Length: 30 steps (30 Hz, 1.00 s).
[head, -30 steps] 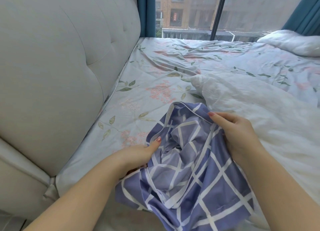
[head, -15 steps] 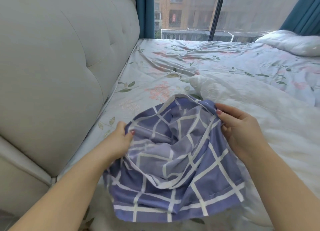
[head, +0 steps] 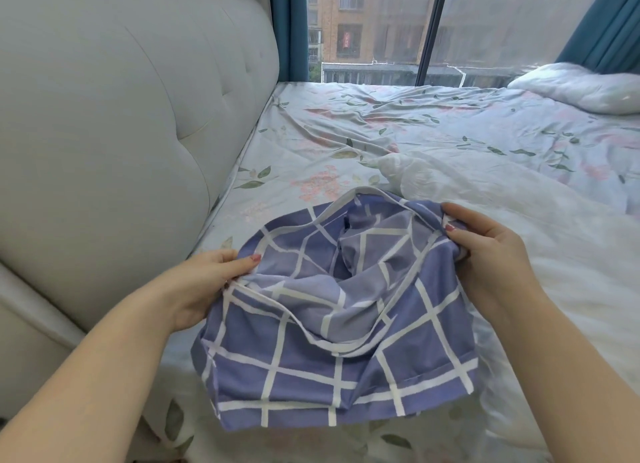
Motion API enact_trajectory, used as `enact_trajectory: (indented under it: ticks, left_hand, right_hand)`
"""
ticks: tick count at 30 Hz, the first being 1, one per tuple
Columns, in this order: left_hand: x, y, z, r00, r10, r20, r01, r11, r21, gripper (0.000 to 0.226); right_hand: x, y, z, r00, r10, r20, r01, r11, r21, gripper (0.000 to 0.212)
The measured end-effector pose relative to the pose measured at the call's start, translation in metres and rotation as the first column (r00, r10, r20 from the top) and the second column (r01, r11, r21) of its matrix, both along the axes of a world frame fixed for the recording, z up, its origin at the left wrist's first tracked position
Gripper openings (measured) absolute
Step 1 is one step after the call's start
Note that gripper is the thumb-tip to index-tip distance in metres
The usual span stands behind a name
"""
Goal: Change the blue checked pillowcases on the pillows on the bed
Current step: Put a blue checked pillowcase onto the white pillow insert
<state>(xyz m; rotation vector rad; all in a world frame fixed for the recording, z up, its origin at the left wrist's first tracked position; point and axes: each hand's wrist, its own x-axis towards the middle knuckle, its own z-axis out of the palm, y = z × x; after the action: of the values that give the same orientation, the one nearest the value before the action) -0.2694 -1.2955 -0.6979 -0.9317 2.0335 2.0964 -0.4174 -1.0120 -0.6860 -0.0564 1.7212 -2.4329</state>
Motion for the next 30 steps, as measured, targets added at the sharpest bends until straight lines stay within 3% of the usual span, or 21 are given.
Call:
enact_trajectory:
  ticks: [4,7,10,13,17,19,22,23,26,27,30]
  left_hand:
    - [0.007,-0.006,0.004,0.972,-0.205,0.112,0.178,0.960,0.215,0.035]
    - [0.010,-0.011,-0.004,0.926,-0.283,0.250,0.250,0.956,0.156,0.049]
    - [0.014,-0.019,-0.008,0.861,-0.369,0.350,0.326,0.929,0.178,0.095]
    - [0.015,-0.026,-0.006,0.863,-0.379,0.333,0.330,0.923,0.197,0.089]
    - [0.011,-0.033,-0.007,0.973,-0.116,0.198,0.064,0.965,0.254,0.061]
    - [0.009,-0.033,-0.009,0.991,0.045,0.128,-0.085,0.940,0.330,0.042]
    - [0.006,-0.031,-0.007,0.992,0.128,0.001,-0.114,0.882,0.457,0.027]
    - [0.006,-0.031,-0.008,0.990,0.136,-0.034,-0.100,0.857,0.506,0.027]
    - [0.006,-0.034,-0.012,0.966,0.247,-0.079,-0.147,0.772,0.619,0.076]
    - [0.005,-0.035,-0.012,0.947,0.313,-0.074,-0.196,0.743,0.640,0.075]
    - [0.001,-0.032,-0.010,0.872,0.489,0.033,-0.405,0.680,0.612,0.020]
  right_hand:
    - [-0.002,0.002,-0.001,1.000,-0.011,-0.021,0.011,1.000,0.021,0.032]
    - [-0.002,0.004,-0.002,1.000,-0.006,-0.027,0.007,1.000,0.021,0.031]
    - [-0.002,0.006,-0.001,1.000,0.006,-0.012,-0.005,1.000,0.007,0.032]
    - [-0.002,0.009,0.001,1.000,0.015,0.020,-0.014,0.999,-0.043,0.030]
    - [-0.003,0.014,0.001,0.998,0.003,0.063,0.001,0.998,-0.065,0.030]
    - [-0.003,0.015,0.000,0.998,0.008,0.065,-0.005,0.999,-0.051,0.028]
    - [-0.001,0.013,-0.001,0.998,0.039,0.047,-0.035,0.997,-0.073,0.028]
    - [-0.001,0.013,-0.001,0.998,0.045,0.039,-0.042,0.996,-0.078,0.030]
    - [-0.001,0.014,-0.002,0.998,0.051,0.026,-0.049,0.996,-0.075,0.035]
    - [-0.002,0.015,-0.001,0.998,0.052,0.028,-0.050,0.996,-0.071,0.036]
    - [-0.004,0.018,0.001,0.998,0.055,0.036,-0.052,0.995,-0.080,0.034]
